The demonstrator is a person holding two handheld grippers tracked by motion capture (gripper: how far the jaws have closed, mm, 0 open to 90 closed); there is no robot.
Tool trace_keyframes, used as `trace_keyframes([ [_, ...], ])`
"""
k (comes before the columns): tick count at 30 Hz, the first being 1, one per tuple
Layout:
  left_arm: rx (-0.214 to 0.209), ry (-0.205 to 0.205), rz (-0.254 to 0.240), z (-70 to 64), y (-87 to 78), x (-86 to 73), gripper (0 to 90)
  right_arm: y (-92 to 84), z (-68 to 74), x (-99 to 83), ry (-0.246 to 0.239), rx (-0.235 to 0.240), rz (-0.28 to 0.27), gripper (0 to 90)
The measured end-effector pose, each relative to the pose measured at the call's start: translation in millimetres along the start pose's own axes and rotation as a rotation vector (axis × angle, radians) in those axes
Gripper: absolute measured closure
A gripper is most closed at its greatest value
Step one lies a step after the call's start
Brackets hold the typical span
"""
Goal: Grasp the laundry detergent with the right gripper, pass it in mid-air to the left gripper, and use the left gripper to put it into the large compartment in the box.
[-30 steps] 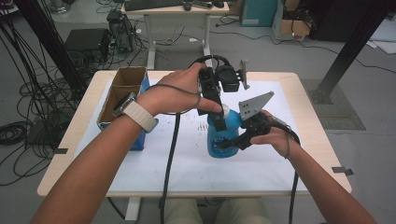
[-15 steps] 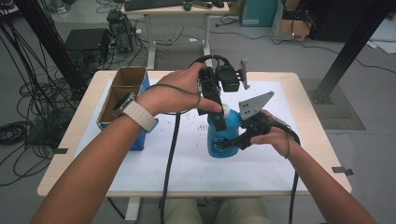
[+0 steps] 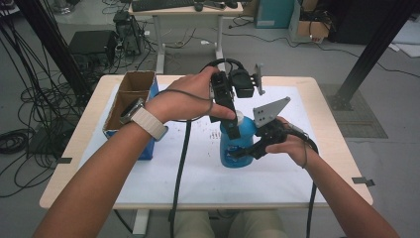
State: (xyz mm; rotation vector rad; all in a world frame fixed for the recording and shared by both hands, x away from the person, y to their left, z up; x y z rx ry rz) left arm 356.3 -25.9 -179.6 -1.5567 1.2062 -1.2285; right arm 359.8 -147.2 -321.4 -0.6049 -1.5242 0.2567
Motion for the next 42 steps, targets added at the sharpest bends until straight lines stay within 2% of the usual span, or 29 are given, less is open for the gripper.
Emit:
trace_keyframes([
  [42, -0.002, 0.003, -0.009, 0.6, 0.5, 0.7, 8.5, 0.4, -0.6, -1.2, 0.007, 0.002, 0.004, 42.3],
])
Point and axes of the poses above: each handheld gripper's, and its own axes: y roughly forward along the jaws, x roughly out of its top, z roughly to its left, the point moved 3 cm from there along y, roughly forward along the jaws, and after that the axes turned 14 degrees about -x, right-handed, at the moved point
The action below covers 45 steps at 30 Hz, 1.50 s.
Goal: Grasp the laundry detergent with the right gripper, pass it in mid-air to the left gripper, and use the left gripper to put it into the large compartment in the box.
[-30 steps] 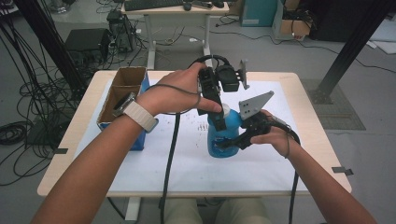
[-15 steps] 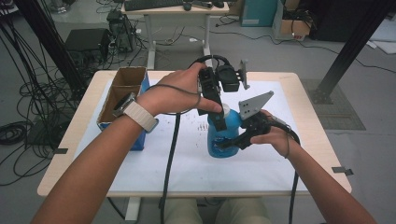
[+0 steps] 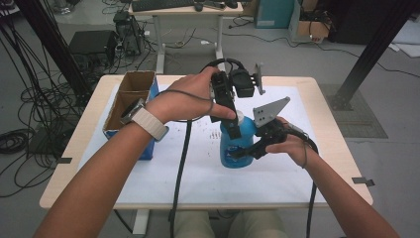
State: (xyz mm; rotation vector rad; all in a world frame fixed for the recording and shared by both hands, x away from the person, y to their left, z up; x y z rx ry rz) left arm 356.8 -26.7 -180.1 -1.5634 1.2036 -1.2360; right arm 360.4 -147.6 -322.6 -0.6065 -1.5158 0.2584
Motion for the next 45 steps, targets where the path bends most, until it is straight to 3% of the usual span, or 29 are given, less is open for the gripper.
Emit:
trace_keyframes([
  [18, -0.010, 0.000, 0.012, 3.7, 8.5, 1.9, 8.8, 1.2, 0.7, 0.3, -0.010, 0.000, 0.001, 42.3],
  [22, -0.014, 0.024, 0.035, 7.0, 11.3, 4.3, 9.0, 1.5, 2.0, 1.2, -0.014, 0.006, 0.003, 42.2],
  [26, -0.012, 0.005, 0.037, 5.6, 13.8, 5.5, 10.1, 1.0, 3.0, 1.7, -0.014, 0.008, 0.005, 42.3],
  [30, -0.023, 0.030, 0.050, 8.1, 18.1, 7.8, 10.5, 0.7, 3.3, 1.9, -0.016, 0.007, 0.005, 42.3],
  [45, -0.048, 0.036, 0.082, 8.8, 27.8, 11.4, 17.1, -1.5, 7.1, 1.9, -0.011, 0.014, 0.014, 42.2],
])
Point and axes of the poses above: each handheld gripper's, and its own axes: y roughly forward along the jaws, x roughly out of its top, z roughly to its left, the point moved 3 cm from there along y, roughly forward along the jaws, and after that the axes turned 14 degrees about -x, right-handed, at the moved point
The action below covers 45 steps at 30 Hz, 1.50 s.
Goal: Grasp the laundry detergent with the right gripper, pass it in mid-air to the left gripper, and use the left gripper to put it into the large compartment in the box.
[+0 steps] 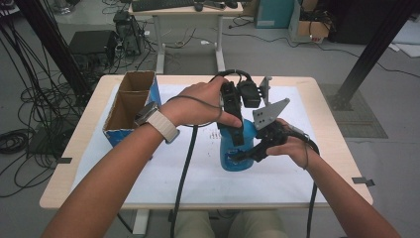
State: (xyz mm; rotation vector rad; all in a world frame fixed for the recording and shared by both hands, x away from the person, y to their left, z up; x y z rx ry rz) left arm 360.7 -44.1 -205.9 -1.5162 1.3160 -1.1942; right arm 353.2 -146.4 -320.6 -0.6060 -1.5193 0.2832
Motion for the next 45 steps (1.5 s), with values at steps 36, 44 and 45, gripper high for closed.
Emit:
trace_keyframes([
  [36, -0.056, -0.032, 0.000, -3.6, 10.7, -1.0, 36.8, 4.5, -1.0, -3.3, -0.030, -0.008, 0.012, 42.4],
  [44, -0.037, -0.010, 0.031, -5.0, 11.9, -0.2, 37.2, 6.1, 0.2, -3.3, -0.043, -0.011, 0.017, 42.5],
  [45, -0.037, -0.009, 0.028, -5.1, 12.0, -0.1, 37.2, 5.7, 0.3, -3.4, -0.040, -0.016, 0.022, 42.5],
])
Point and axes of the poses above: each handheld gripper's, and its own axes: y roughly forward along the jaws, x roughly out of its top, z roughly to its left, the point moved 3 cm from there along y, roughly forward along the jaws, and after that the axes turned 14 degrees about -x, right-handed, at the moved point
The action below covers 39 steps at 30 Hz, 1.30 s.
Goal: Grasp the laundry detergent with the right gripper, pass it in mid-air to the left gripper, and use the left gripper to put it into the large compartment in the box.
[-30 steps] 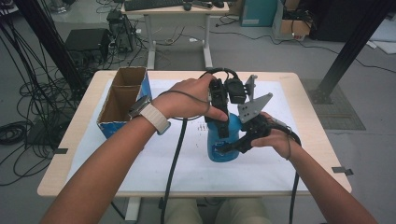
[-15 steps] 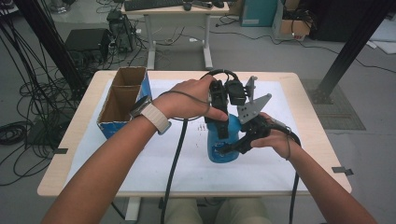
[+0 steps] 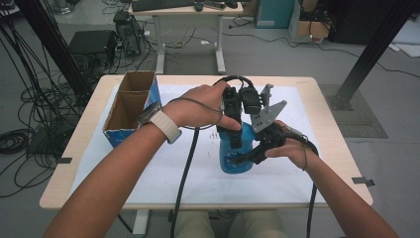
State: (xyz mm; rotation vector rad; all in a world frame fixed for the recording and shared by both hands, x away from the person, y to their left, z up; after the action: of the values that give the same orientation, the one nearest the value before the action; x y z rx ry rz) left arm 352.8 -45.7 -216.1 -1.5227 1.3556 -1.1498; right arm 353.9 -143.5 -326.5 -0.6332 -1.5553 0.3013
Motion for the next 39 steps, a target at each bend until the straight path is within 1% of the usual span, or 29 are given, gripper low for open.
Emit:
trace_keyframes([
  [7, 0.011, 0.003, -0.002, -0.3, -1.2, -0.1, 37.4, -1.3, -0.5, 0.1, -0.001, -0.010, -0.004, 42.8],
  [11, 0.006, -0.005, 0.006, -0.7, -0.9, 0.3, 37.4, -1.8, 0.0, 0.1, -0.003, -0.012, 0.000, 43.1],
  [12, 0.007, -0.004, -0.020, -0.3, 0.4, 0.1, 37.5, -1.9, 0.1, 0.1, 0.000, -0.013, -0.001, 43.1],
  [15, 0.008, -0.003, -0.018, -0.6, -0.3, 0.3, 37.5, -2.2, 0.0, 0.1, 0.001, -0.014, -0.008, 43.1],
  [29, 0.013, -0.003, -0.017, -1.0, -1.3, 1.0, 37.5, -4.0, -0.5, 0.9, -0.001, -0.014, -0.004, 43.2],
  [39, 0.012, -0.003, -0.028, -0.8, -3.4, -0.2, 37.5, -4.2, -1.5, 2.5, -0.004, -0.014, -0.004, 43.2],
])
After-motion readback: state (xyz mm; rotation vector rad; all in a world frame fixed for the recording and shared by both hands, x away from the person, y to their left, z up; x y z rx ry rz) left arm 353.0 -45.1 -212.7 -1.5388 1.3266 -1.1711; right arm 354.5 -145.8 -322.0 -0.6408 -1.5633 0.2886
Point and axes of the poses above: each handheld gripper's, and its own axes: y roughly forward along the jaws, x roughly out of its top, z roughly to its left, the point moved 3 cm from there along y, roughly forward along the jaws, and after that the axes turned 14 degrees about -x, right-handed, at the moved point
